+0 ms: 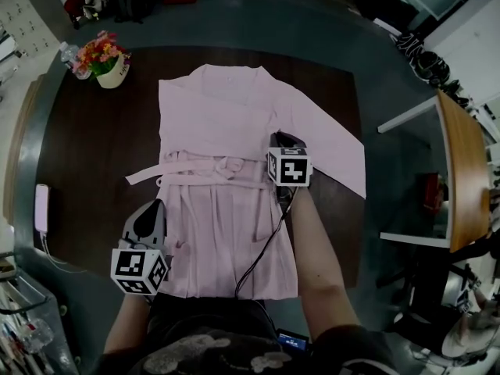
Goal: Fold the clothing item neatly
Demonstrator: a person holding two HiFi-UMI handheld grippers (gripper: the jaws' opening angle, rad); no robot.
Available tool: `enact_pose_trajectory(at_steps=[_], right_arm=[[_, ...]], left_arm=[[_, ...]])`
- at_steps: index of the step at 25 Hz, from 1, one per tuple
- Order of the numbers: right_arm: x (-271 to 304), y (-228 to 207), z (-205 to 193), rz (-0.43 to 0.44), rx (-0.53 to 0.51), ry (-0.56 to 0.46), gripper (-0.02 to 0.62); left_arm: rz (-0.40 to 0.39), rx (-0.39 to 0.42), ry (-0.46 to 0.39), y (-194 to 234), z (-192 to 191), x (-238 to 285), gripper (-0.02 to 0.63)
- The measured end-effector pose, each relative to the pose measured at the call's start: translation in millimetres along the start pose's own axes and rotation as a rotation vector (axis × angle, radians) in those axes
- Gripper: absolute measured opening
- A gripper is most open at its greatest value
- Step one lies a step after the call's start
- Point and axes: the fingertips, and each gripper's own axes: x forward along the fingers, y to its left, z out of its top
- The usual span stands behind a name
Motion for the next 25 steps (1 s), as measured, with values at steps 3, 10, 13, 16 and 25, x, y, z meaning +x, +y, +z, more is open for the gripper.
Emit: enact_pose_trajectory(at_steps=[3,10,13,16,25], right_arm=[[-5.8,-36.9,-0.5,-0.118,0.012,-0.021,0.008],[-31.6,-51.0,7.8,-0.108,0.158,-0.099,0.095],[-40.2,-41.5,11.1,-0.084,0.156,-0.108,0.102],[-36.2,-17.4,11.8,-0.031,0.053,-0.075,0.152],[-19.2,-34.7,12.0,-0.23,-0.146,0.03,-0.003]], left_arm=[[-0.005,-0.006,0.006,1.2,-3.1,-1.2,0.011],[-0.056,-0.013,0.017,11.4,-8.9,0.8,0.009],[-0.066,-0.038,0.017,20.9,-11.6,2.1,0.011],[-0.084,-0.049,0.02,24.8,-13.6,1.5,0.011],[-0.112,-0.051,0.03,39.2,-12.2,8.7,0.011]])
